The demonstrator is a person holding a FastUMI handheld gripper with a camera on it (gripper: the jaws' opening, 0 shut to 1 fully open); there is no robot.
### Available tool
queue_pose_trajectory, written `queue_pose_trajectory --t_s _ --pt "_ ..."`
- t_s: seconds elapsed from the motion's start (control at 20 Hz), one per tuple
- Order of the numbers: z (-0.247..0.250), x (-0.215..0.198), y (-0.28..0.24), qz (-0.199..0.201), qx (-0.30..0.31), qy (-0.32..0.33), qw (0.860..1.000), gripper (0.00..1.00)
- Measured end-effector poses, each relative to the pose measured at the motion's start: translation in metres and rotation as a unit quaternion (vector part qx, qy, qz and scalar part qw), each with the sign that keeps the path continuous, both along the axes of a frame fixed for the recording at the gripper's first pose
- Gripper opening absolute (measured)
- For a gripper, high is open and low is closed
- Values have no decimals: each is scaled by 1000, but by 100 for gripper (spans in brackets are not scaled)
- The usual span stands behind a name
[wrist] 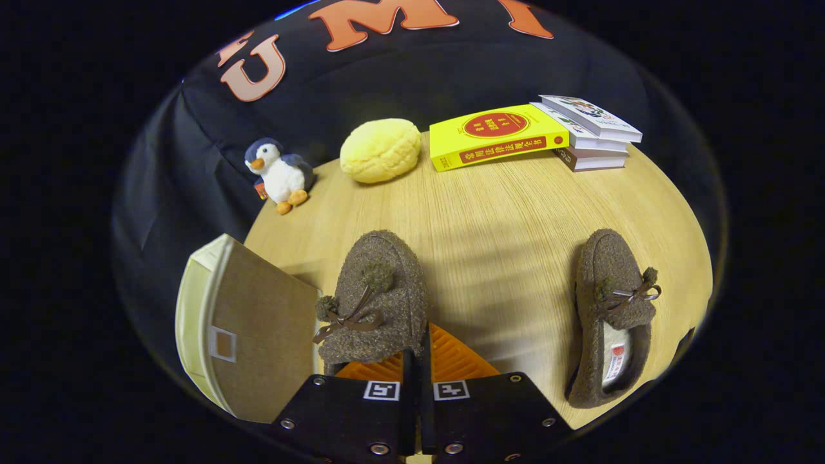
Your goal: Open the storage box then place both shoes into the box .Put the left shoe in first, then the right shoe, with the right side of both shoes facing outward in a uniform manner.
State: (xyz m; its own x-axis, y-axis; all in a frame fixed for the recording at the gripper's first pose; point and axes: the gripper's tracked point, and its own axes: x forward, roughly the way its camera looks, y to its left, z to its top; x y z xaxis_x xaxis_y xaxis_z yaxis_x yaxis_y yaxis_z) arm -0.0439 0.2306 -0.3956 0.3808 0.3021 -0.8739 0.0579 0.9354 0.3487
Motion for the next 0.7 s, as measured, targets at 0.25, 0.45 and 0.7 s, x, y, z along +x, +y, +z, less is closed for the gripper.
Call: queue_pose_trajectory --t_s 0.25,0.45,0.7 --pt "67 9 32 5 11 -19 1000 5" --pt "101 10 76 12 32 -13 999 5" --pt "127 3 144 39 58 -6 998 5"
